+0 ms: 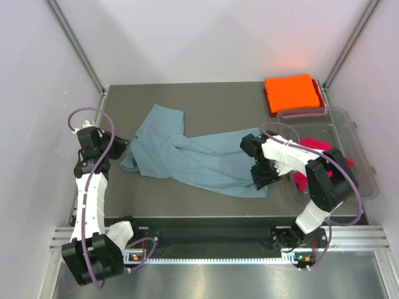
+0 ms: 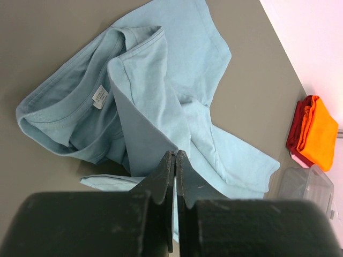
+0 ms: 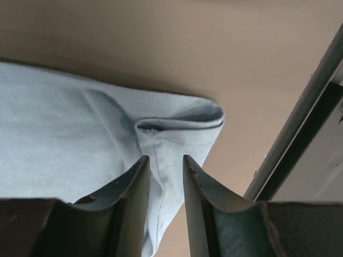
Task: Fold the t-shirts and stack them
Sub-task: Flatten the tshirt out
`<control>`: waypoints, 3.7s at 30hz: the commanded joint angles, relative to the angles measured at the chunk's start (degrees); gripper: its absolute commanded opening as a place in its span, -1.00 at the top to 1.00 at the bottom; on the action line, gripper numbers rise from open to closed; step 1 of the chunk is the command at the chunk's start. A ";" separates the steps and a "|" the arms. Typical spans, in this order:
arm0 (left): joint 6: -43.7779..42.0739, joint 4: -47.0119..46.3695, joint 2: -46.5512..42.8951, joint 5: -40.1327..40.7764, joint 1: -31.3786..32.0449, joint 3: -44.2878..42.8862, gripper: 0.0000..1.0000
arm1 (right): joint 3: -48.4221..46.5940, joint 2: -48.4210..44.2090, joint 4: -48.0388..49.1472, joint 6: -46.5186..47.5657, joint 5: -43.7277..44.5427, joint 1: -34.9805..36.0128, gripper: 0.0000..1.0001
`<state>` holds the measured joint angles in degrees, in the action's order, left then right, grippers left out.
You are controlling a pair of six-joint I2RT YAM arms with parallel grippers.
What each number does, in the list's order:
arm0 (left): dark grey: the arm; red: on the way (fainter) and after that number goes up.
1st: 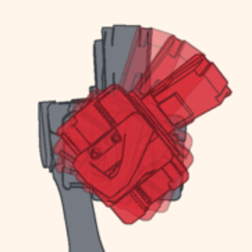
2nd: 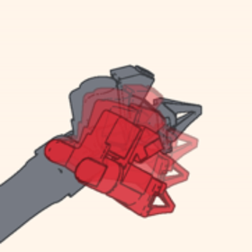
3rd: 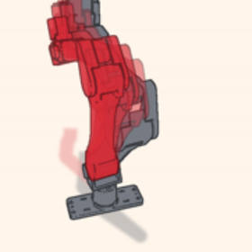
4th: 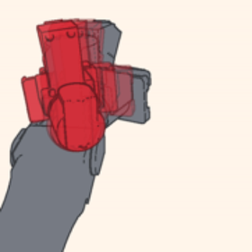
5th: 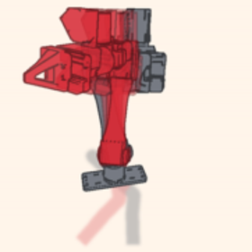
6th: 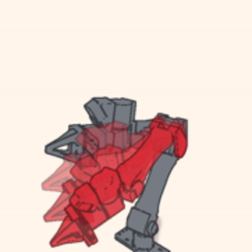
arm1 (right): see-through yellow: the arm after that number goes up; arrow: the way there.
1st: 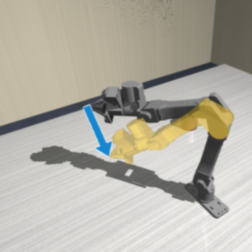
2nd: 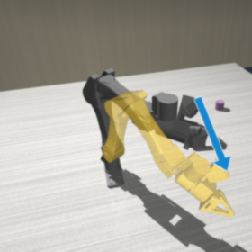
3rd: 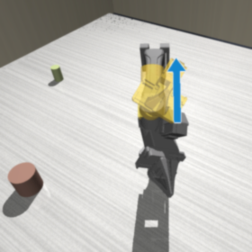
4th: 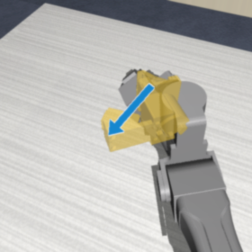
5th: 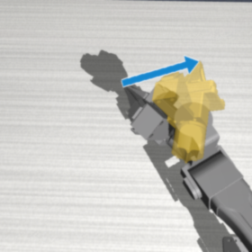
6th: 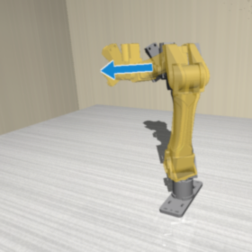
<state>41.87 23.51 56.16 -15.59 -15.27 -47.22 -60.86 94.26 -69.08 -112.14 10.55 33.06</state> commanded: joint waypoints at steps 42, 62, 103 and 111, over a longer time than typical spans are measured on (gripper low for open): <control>-1.96 -1.01 1.67 2.32 1.73 -2.61 1.00 | -2.07 7.52 3.51 0.16 1.85 -1.86 0.31; -1.96 -1.09 1.76 2.24 1.91 -2.52 1.00 | -1.28 4.44 4.21 -0.98 2.90 -1.77 0.39; -2.14 -1.18 1.58 2.85 2.08 -2.17 1.00 | 1.89 2.86 6.15 -1.07 4.83 -1.42 0.36; -2.14 -1.01 1.58 2.94 2.17 -2.17 1.00 | 2.94 2.60 5.62 -2.12 5.89 -1.42 0.57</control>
<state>40.53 23.75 58.26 -12.97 -13.43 -47.68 -58.48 96.92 -62.35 -112.64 13.98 31.81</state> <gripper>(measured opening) 0.018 0.234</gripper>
